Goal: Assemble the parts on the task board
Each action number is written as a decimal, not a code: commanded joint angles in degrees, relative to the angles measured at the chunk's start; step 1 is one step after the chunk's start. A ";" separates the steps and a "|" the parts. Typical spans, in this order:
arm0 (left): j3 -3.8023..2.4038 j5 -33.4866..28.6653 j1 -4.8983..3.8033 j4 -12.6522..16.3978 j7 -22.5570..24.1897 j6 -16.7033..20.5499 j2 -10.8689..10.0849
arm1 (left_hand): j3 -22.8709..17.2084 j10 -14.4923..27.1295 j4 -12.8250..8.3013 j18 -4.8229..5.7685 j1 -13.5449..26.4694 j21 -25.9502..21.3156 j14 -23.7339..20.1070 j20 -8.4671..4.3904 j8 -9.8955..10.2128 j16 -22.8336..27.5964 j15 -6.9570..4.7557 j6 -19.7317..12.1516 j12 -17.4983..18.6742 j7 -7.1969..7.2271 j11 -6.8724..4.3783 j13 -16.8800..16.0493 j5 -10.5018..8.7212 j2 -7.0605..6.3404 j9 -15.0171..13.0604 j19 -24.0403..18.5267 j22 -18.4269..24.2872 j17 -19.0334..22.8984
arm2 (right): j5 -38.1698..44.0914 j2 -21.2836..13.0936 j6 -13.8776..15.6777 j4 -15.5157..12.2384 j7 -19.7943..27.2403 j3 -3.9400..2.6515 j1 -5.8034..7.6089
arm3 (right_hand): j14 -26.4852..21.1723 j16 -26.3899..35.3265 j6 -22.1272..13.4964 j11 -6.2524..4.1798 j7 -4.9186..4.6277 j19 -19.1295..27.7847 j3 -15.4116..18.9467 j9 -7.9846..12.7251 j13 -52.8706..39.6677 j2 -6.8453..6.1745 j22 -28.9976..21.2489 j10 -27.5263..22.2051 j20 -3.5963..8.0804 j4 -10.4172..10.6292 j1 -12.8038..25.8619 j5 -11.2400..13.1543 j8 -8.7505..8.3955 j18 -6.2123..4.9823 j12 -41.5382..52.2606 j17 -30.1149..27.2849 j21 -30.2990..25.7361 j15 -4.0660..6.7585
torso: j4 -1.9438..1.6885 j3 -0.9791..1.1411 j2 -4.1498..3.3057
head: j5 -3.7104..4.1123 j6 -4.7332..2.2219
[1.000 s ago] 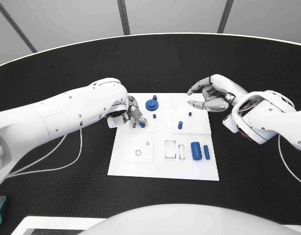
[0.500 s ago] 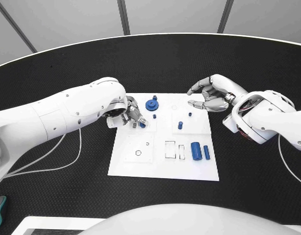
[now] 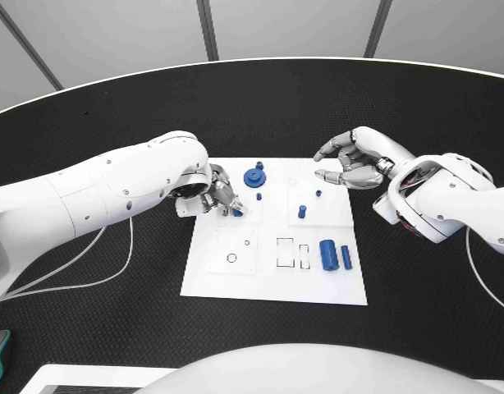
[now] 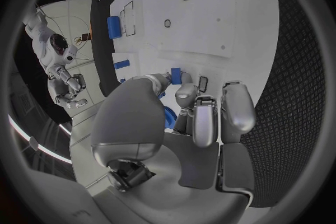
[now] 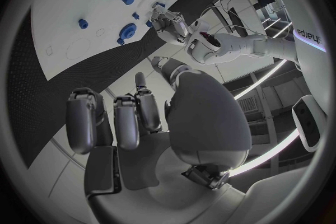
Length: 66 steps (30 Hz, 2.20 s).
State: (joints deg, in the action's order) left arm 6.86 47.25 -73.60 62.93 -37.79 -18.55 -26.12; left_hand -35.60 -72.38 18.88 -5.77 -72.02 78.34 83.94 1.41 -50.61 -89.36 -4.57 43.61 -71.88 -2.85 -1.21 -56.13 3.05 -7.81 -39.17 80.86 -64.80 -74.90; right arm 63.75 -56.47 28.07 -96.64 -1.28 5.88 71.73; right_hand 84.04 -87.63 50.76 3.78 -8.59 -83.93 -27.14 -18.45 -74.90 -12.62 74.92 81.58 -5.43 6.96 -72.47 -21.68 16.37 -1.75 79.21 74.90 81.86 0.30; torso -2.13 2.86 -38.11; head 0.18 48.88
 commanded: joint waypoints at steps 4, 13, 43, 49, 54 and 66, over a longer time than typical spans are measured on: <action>-0.01 0.07 -0.44 -0.18 -0.39 -1.04 0.21 | -10.37 0.14 -10.33 0.78 0.05 -0.34 5.64 0.41 0.10 -0.09 0.36 -0.02 0.29 -0.53 0.38 0.21 -0.21 0.14 -0.11 -0.08 -0.03 -13.52 | 0.00 0.00 -0.01 0.02 -0.02 0.00 0.00 | 4.56 0.34 0.13 -0.12 -0.10 -2.33 -0.17 0.09 -4.90 -0.64 7.39 -0.21 0.36 0.03 0.04 -0.32 0.34 -0.55 0.05 9.17 -0.02 0.42 | 0.01 -0.02 -0.09 | 0.07 -0.02; -0.01 0.54 -1.83 -1.43 -1.27 -5.03 1.41 | -10.49 0.22 -10.44 0.77 0.05 -0.36 5.67 0.41 0.08 -0.12 0.35 -0.04 0.37 -0.53 0.38 0.38 -0.22 0.05 -0.13 -0.10 0.02 -13.62 | 0.00 0.01 -0.12 0.00 -0.09 0.00 0.00 | 4.56 0.34 0.13 -0.12 -0.10 -2.33 -0.17 0.09 -4.90 -0.64 7.39 -0.21 0.36 0.03 0.04 -0.32 0.34 -0.55 0.05 9.17 -0.02 0.42 | 0.03 0.03 -0.08 | 0.07 -0.06; 0.00 6.43 -3.92 -7.76 -1.60 -15.46 8.20 | -10.61 0.56 -10.72 0.73 0.21 -0.51 5.90 0.44 0.12 -0.43 0.36 -0.24 0.68 -0.58 0.42 0.98 -0.30 -0.39 -0.18 -0.22 0.27 -14.50 | 0.00 0.44 -0.21 -0.11 -0.34 0.00 0.00 | 4.56 0.36 0.18 -0.14 -0.07 -2.39 -0.22 0.14 -4.93 -0.61 7.48 -0.13 0.38 0.11 0.14 -0.35 0.41 -0.52 0.10 9.15 0.06 0.44 | 0.05 0.03 -0.11 | 0.08 -0.11; 0.00 7.00 -3.92 -9.33 -1.42 -16.65 8.99 | -10.53 0.65 -10.73 0.74 0.35 -0.51 5.98 0.45 0.16 -0.54 0.38 -0.31 0.76 -0.61 0.45 1.14 -0.33 -0.57 -0.19 -0.24 0.27 -14.81 | 0.00 0.53 -0.22 -0.13 -0.38 0.00 0.01 | 4.56 0.36 0.18 -0.14 -0.07 -2.39 -0.22 0.14 -4.93 -0.61 7.48 -0.13 0.38 0.11 0.14 -0.35 0.41 -0.52 0.10 9.15 0.06 0.44 | 0.07 -0.01 -0.09 | 0.04 -0.10; 0.00 7.13 -3.90 -10.68 -1.01 -17.11 9.64 | -10.28 0.75 -10.67 0.75 0.64 -0.50 6.03 0.47 0.22 -0.60 0.41 -0.34 0.85 -0.62 0.48 1.32 -0.36 -0.83 -0.18 -0.24 0.22 -14.99 | 0.00 0.59 -0.24 -0.15 -0.40 0.00 0.01 | 4.56 0.36 0.18 -0.14 -0.07 -2.39 -0.22 0.14 -4.93 -0.61 7.48 -0.13 0.38 0.11 0.14 -0.35 0.41 -0.52 0.10 9.15 0.06 0.44 | 0.08 0.01 -0.14 | 0.12 -0.03; 0.01 7.14 -3.84 -11.82 -0.69 -17.07 10.26 | -8.67 1.20 -9.96 0.75 1.76 -0.56 6.06 0.50 0.34 -0.64 0.44 0.13 1.25 -0.52 0.46 2.21 -0.37 -1.12 -0.13 -0.32 0.27 -15.10 | 0.00 0.65 -0.30 -0.20 -0.47 0.00 0.01 | 4.56 0.36 0.18 -0.14 -0.07 -2.39 -0.22 0.14 -4.93 -0.61 7.48 -0.13 0.38 0.11 0.14 -0.35 0.41 -0.52 0.10 9.15 0.06 0.44 | 0.02 0.02 -0.10 | 0.13 0.25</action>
State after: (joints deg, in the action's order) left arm 6.87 54.39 -77.45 51.13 -38.45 -35.61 -15.88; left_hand -39.59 -71.52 14.03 -5.77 -70.79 78.11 83.93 1.55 -50.36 -89.60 -4.58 43.41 -70.99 -3.49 -0.81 -53.96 2.62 -9.02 -39.27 80.73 -64.62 -74.90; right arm 63.75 -55.83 27.78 -96.84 -1.74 5.88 71.74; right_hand 84.04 -87.63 50.76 3.79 -8.59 -83.93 -27.14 -18.36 -74.92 -12.62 74.91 81.58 -5.43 6.96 -72.47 -21.68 16.60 -1.75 79.21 74.92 81.86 0.30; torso -2.09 2.86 -38.23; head 0.31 49.06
